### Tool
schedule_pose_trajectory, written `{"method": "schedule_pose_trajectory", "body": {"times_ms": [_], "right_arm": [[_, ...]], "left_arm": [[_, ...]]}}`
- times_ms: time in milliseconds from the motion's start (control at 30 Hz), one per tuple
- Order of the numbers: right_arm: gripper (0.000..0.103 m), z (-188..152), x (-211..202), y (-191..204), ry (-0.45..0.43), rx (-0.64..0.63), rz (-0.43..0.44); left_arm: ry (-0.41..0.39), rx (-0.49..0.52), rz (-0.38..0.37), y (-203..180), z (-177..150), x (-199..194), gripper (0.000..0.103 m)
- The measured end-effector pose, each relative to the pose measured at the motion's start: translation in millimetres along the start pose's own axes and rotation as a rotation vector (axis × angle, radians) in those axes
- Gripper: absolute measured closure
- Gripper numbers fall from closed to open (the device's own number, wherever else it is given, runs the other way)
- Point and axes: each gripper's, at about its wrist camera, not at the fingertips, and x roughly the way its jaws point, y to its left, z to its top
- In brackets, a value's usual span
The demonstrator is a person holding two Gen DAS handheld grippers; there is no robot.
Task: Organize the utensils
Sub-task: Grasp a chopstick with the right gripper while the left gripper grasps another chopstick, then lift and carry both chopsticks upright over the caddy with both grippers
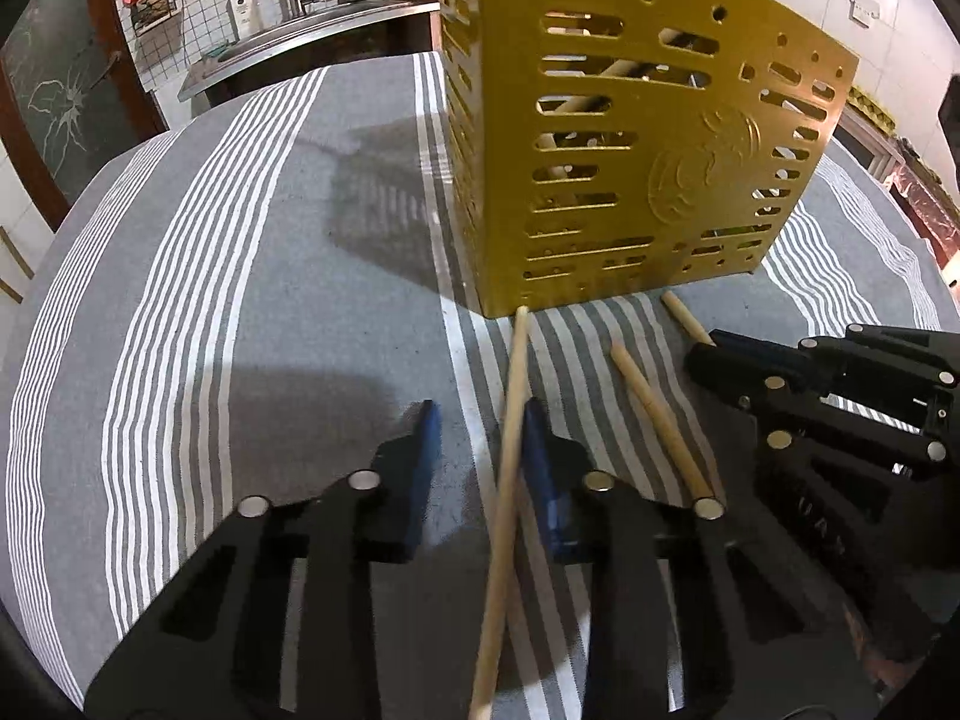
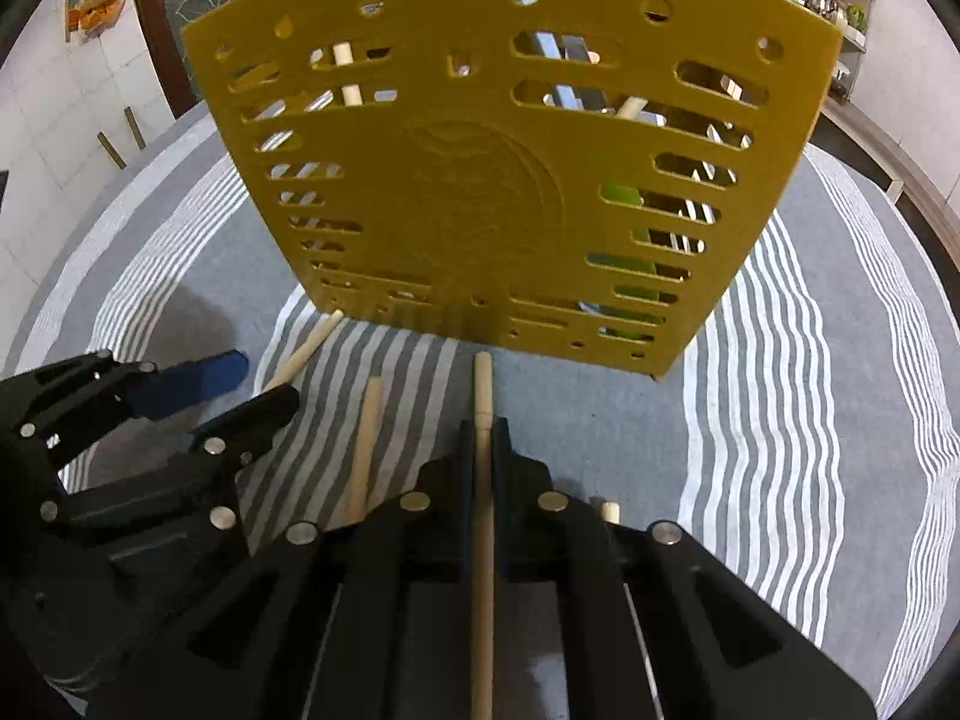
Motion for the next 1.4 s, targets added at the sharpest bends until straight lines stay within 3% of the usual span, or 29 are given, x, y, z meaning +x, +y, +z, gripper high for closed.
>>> {"method": "schedule_pose_trajectory", "body": {"times_ms": [67, 300, 500, 700, 1033, 1400], "right_arm": [[0.098, -2, -4, -4, -0.008, 0.007, 0.012], [0.097, -10, -62, -9, -0.139, -0.018, 0.038], [0.097, -22, -127, -11, -0.317, -0.011, 0.113], [0.097, -33, -186, -16, -0.484, 0.016, 0.177], [0.097, -43, -235, -31, -0.629, 0.026, 0.197], [0.097, -50, -261, -38, -0.709, 0.033, 0.186]], "left_arm": [[-0.008, -0.003, -0.006, 2, -1, -2, 0.099], [-0.131, -0.048, -0.044, 8, -5, -40, 0.099], [-0.345, -0.102, -0.091, 18, -15, -114, 0.099], [-0.475, -0.109, -0.110, 19, -27, -175, 0.099], [-0.563, -0.085, -0.127, 8, -38, -230, 0.099], [-0.593, -0.043, -0.125, -5, -35, -250, 0.099]]}}
